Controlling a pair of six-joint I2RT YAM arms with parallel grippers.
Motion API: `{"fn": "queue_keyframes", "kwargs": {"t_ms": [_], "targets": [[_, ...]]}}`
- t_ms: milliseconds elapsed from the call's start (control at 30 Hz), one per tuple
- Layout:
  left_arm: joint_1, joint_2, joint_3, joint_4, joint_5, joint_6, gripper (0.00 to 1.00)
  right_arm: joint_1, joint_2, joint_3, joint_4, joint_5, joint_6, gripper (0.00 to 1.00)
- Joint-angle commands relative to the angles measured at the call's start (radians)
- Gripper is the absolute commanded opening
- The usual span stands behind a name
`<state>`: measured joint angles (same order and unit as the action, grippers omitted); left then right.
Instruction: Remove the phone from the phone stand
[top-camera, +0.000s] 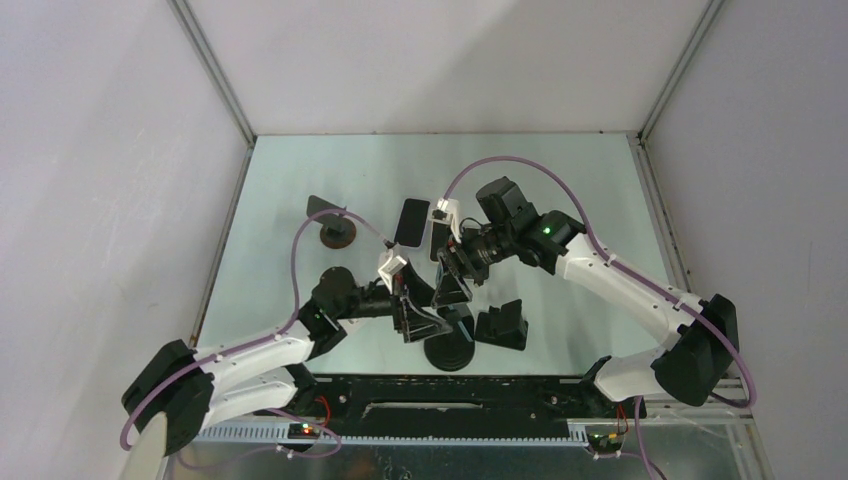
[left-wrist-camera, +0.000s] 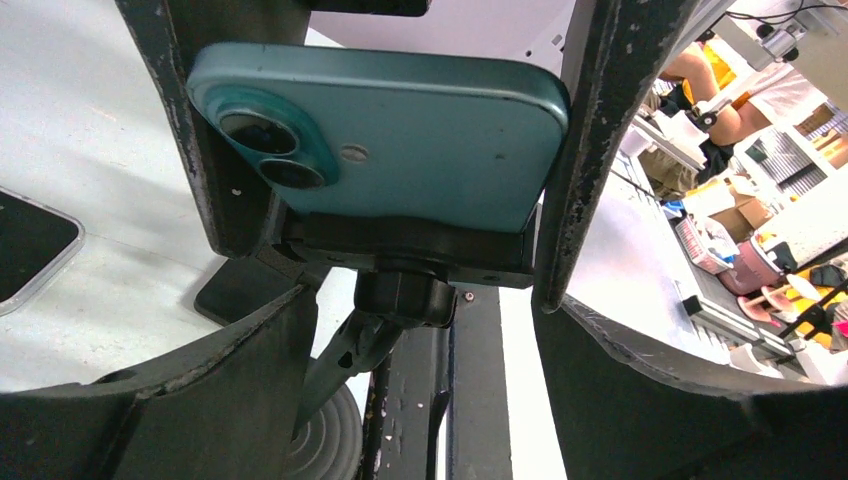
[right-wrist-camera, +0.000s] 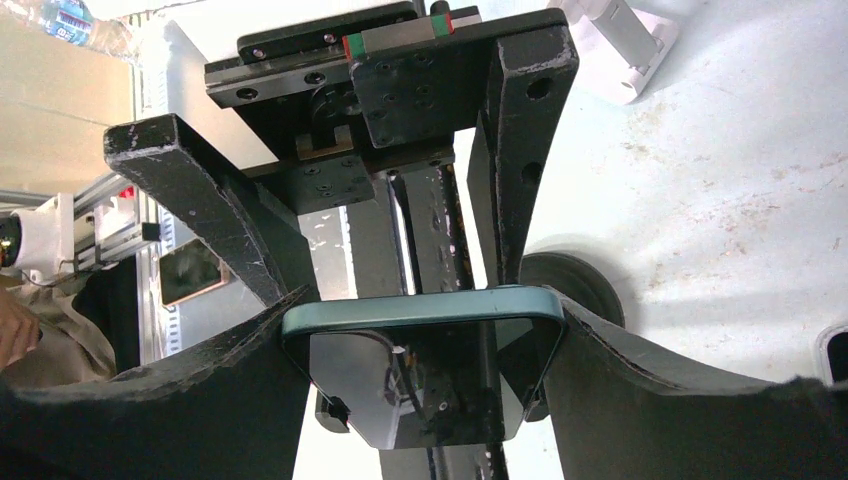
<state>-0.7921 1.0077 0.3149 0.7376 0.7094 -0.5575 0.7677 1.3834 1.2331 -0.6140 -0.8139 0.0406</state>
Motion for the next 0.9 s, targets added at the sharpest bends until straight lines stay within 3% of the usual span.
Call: {"fn": "queue_keyframes", "kwargs": {"t_ms": [0, 300, 533, 667, 767, 867], "targets": [[-0.010, 0.002, 0.039, -0.013, -0.014, 0.020, 0.83, 0.007, -0.037, 0.011, 0.047, -0.020, 0.022, 0.00], [-0.010, 0.013, 0.040, 0.059, -0.002, -0.011, 0.74, 0.012, -0.030, 0.011, 0.035, -0.020, 0.017, 0.00], [-0.010, 0.006, 0.041, 0.097, 0.007, -0.027, 0.57, 0.016, -0.035, 0.011, 0.027, -0.016, 0.013, 0.00], [-0.010, 0.016, 0.034, 0.142, 0.035, -0.048, 0.37, 0.022, -0.037, 0.011, 0.018, 0.008, -0.002, 0.00], [-0.010, 0.031, 0.029, 0.197, 0.066, -0.068, 0.15, 0.055, -0.048, -0.002, 0.019, 0.041, -0.034, 0.00], [-0.010, 0.037, 0.026, 0.229, 0.084, -0.086, 0.06, 0.078, -0.067, -0.021, 0.045, 0.068, -0.084, 0.00]]}}
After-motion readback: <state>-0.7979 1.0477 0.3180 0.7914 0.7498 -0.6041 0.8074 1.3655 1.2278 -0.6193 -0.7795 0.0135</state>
